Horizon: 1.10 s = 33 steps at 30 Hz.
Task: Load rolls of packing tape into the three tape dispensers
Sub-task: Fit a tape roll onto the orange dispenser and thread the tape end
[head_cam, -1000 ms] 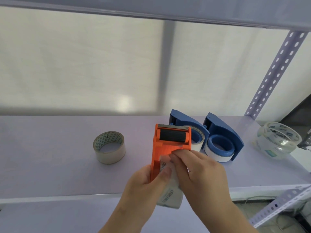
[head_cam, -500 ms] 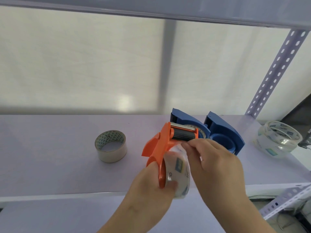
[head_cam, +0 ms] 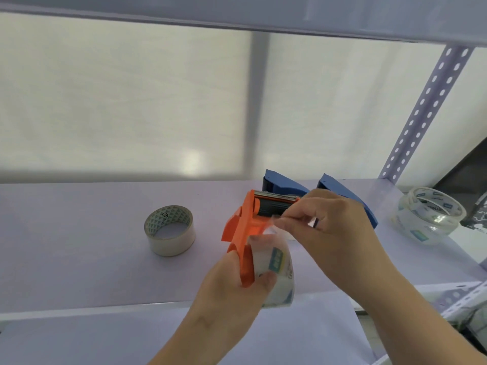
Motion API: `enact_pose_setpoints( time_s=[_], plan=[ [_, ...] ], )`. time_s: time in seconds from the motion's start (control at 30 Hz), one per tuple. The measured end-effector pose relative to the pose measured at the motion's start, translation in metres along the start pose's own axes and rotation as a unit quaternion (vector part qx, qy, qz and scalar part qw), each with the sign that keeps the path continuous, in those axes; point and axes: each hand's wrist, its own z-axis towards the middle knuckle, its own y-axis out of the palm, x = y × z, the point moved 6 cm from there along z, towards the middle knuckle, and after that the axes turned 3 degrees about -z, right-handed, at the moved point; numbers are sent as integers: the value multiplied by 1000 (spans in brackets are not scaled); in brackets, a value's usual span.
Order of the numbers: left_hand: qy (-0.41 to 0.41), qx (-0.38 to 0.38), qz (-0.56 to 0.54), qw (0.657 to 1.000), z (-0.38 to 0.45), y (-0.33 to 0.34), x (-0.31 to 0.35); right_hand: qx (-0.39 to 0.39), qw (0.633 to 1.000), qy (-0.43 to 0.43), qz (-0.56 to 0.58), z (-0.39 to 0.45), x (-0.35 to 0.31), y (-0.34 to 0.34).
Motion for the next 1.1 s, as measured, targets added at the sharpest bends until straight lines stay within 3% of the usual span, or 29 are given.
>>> enact_pose_setpoints(
  time_s=[0.2, 0.4, 0.67, 0.87, 1.1],
  plan=[
    [-6, -20, 46, 999, 0, 7, -6, 28, 998, 25, 55, 6, 1, -8],
    [-5, 52, 7, 999, 1, 4, -7, 27, 997, 42, 54, 4, -1, 1],
    [31, -22, 46, 998, -1, 2, -1, -4, 986, 83, 141, 13, 8, -10],
    [36, -93, 64, 993, -10, 3, 8, 43, 987, 69, 136, 22, 8, -32],
    [11, -75, 8, 997, -10, 1, 9, 55, 985, 78, 147, 26, 9, -27]
  ],
)
